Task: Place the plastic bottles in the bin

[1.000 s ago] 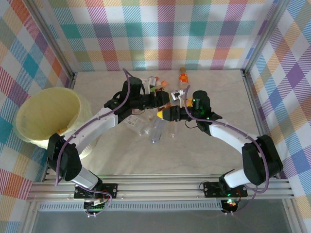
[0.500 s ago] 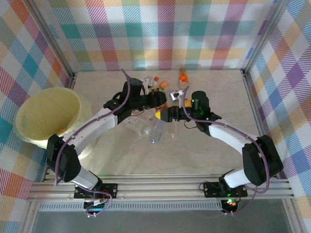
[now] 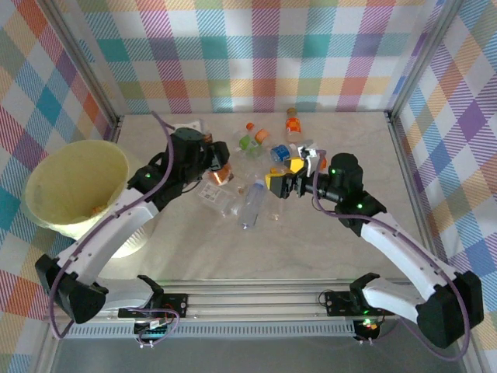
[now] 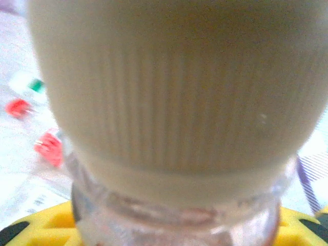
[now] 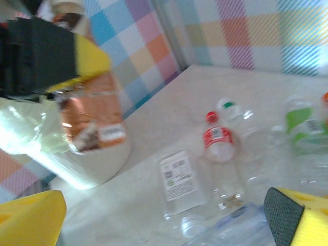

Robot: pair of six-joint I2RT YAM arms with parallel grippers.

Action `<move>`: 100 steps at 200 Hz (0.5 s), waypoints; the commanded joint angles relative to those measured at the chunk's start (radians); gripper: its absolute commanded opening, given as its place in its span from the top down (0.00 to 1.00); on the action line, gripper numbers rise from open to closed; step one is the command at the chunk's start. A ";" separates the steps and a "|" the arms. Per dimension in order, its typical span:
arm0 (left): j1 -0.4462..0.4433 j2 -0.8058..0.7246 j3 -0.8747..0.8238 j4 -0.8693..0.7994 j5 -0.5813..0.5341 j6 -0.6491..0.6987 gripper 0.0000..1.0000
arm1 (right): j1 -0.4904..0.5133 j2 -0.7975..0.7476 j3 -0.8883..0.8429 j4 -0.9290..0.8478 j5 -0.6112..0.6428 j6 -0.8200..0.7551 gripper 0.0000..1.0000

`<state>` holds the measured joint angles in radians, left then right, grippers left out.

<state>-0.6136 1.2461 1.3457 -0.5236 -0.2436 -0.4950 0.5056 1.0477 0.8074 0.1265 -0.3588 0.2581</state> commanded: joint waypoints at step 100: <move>0.133 -0.126 0.243 -0.415 -1.010 0.322 0.52 | 0.004 -0.025 -0.059 -0.029 0.326 -0.006 0.00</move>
<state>-0.5732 1.1446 1.6093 -0.8879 -1.0451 -0.2710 0.5056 1.0199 0.7506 0.1005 -0.0761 0.2317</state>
